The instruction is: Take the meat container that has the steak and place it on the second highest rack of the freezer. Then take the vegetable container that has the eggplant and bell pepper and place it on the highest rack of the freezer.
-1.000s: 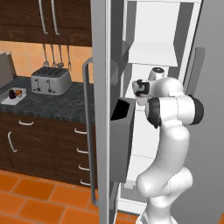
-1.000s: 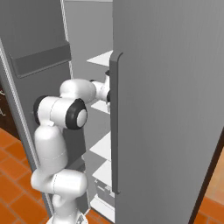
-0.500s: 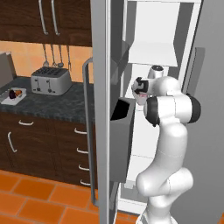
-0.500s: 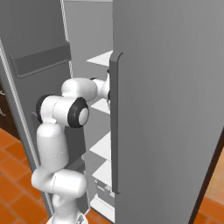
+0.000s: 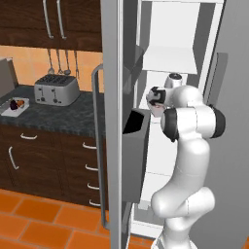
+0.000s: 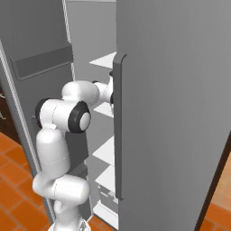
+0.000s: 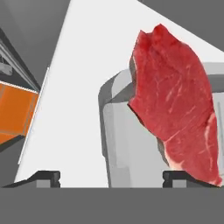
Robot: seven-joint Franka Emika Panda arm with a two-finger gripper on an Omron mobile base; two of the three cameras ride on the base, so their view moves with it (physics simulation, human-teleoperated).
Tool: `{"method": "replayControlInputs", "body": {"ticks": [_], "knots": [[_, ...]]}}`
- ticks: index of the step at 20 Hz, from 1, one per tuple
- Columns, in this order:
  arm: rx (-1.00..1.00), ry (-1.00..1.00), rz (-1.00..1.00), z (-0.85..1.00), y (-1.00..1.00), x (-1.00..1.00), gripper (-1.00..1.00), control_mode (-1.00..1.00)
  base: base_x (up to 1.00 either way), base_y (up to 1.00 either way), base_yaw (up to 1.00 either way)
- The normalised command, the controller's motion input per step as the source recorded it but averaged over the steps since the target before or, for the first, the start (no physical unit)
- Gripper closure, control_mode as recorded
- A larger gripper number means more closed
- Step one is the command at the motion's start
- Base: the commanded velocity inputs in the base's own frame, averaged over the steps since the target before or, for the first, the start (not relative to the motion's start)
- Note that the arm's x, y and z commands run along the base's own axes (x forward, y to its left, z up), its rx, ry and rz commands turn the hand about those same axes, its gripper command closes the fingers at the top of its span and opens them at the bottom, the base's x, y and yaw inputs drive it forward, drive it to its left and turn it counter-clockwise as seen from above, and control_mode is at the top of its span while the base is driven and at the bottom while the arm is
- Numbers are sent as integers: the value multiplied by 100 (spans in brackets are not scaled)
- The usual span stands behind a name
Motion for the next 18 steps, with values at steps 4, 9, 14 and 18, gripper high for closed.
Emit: {"method": "replayControlInputs", "body": {"ticks": [4,9,14,18], "knots": [[-6,-29,9,-21,20,-11,-100,-100,0,0,0],[-3,-34,6,14,3,-18,-100,-100,0,0,0],[0,-20,4,78,0,-32,-100,-100,0,0,0],[0,-1,6,100,0,-22,-100,-100,0,0,0]]}}
